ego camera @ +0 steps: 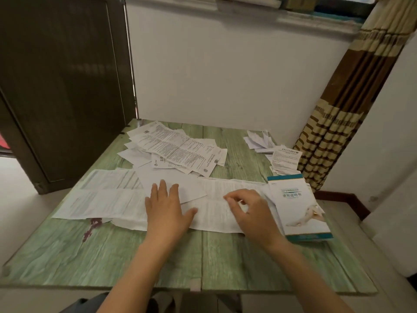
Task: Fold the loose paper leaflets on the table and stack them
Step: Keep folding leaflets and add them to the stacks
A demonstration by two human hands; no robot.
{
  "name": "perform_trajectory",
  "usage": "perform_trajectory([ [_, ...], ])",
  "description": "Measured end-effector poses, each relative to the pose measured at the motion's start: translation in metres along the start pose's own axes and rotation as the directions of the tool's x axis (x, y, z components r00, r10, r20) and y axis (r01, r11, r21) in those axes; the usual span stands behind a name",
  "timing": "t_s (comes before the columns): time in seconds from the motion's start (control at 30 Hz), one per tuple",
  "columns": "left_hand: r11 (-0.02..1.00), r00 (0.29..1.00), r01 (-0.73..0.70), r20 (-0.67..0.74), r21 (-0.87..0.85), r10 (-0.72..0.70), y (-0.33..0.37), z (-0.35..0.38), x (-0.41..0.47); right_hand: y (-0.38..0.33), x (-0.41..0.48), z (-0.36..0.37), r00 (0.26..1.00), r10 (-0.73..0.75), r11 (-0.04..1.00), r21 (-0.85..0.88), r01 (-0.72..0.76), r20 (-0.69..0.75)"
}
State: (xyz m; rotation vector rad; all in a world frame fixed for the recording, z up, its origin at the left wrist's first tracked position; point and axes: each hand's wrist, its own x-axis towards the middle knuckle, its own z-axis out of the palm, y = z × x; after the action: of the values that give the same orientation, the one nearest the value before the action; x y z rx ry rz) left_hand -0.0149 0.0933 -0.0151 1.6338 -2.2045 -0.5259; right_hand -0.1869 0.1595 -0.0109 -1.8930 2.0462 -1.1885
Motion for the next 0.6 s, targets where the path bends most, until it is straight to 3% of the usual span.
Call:
perform_trajectory([
  [0.13, 0.996, 0.999, 0.034, 0.028, 0.084, -0.036, -0.018, -0.002, 0.009, -0.025, 0.017, 0.041, 0.993, -0.05, 0.996, 0.083, 0.041, 0.106],
  [0.27, 0.987, 0.999, 0.038, 0.011, 0.154, -0.041, -0.032, -0.003, 0.014, -0.032, 0.041, 0.059, 0.992, 0.049, 0.972, 0.221, -0.074, 0.117],
  [0.43, 0.962, 0.996, -0.047, -0.058, 0.27, 0.065, -0.044, -0.012, 0.023, -0.023, 0.052, 0.073, 0.974, 0.138, 0.918, 0.347, -0.195, 0.182],
  [0.6, 0.952, 0.989, -0.11, -0.062, 0.285, 0.133, -0.054, -0.017, 0.025, -0.015, 0.051, 0.065, 0.975, 0.076, 0.946, 0.295, -0.137, 0.209],
])
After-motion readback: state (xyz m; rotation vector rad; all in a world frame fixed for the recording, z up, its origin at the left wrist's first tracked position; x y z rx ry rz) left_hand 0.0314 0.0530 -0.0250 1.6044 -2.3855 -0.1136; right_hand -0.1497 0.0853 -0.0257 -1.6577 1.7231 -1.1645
